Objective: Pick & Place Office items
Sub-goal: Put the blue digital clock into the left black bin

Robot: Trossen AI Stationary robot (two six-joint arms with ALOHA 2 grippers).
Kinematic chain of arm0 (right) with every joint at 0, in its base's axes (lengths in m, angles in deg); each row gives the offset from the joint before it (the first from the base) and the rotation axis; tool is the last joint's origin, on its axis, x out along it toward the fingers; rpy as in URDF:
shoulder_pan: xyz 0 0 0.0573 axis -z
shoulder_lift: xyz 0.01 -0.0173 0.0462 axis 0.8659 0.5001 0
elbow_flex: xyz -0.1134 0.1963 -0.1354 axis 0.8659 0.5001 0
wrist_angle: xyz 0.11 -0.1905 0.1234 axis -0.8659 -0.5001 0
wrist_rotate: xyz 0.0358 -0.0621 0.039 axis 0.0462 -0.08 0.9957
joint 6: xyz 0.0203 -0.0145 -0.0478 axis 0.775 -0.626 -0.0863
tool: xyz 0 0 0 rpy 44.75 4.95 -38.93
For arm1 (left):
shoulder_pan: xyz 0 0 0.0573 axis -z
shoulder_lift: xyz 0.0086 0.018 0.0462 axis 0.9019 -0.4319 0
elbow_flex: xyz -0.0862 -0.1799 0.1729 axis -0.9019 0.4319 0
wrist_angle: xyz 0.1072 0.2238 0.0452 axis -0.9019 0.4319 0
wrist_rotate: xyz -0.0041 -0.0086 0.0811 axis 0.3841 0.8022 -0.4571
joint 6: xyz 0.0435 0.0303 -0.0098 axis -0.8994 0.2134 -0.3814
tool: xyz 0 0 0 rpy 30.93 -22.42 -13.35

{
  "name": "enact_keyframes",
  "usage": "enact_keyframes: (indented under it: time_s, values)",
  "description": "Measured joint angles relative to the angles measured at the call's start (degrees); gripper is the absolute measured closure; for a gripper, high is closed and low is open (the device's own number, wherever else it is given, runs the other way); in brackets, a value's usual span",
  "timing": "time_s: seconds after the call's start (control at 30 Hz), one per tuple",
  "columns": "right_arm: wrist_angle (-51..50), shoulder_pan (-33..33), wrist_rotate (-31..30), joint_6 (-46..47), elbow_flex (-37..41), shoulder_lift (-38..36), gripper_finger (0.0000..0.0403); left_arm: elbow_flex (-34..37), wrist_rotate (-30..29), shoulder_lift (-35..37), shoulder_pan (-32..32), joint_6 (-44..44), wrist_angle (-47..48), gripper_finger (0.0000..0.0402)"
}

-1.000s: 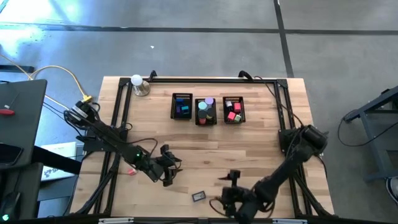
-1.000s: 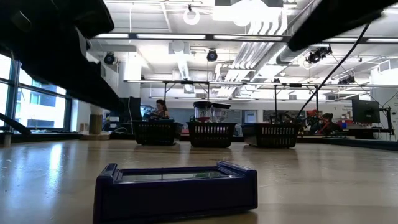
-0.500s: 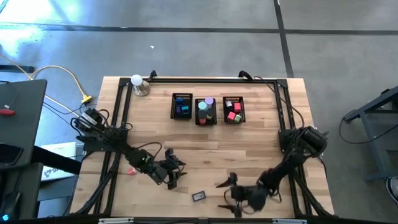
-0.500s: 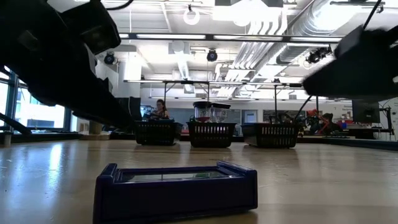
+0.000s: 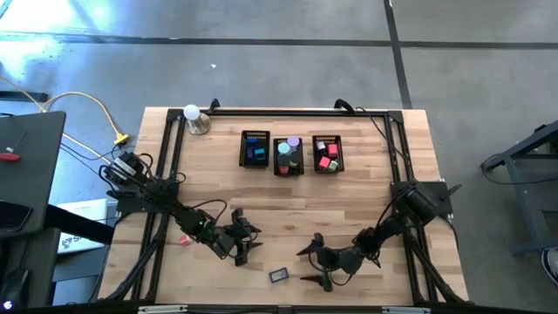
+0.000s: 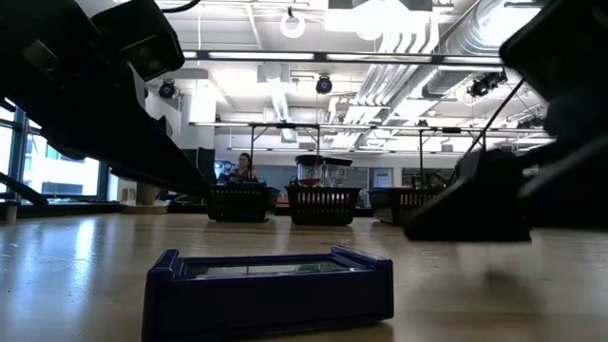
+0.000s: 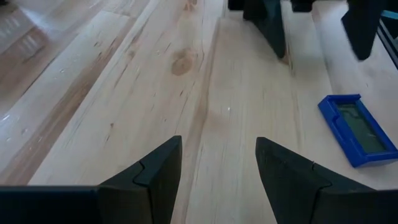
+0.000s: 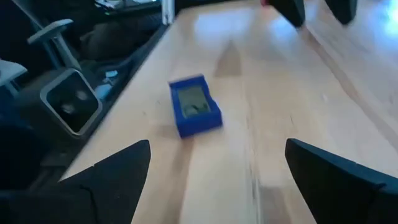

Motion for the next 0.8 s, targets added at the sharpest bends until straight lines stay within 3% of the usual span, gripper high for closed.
enact_keyframes:
  time_s: [0.17, 0.53, 0.8]
  values:
    - [-0.95, 1.17, 1.02, 0.72, 0.04, 0.98, 0.0041, 0.0, -0.04, 0.0, -1.19, -0.02, -0.17, 0.0204]
    - [-3.68, 4.77, 7.3, -10.33, 0.0, 0.93, 0.0041, 0.0, -0.07, 0.0, -4.37, 0.01, -0.35, 0.0204]
    - [-5.07, 5.34, 8.45, -11.69, -0.12, 0.93, 0.0041, 0.02, -0.17, 0.0, -4.41, 0.02, -0.36, 0.0204]
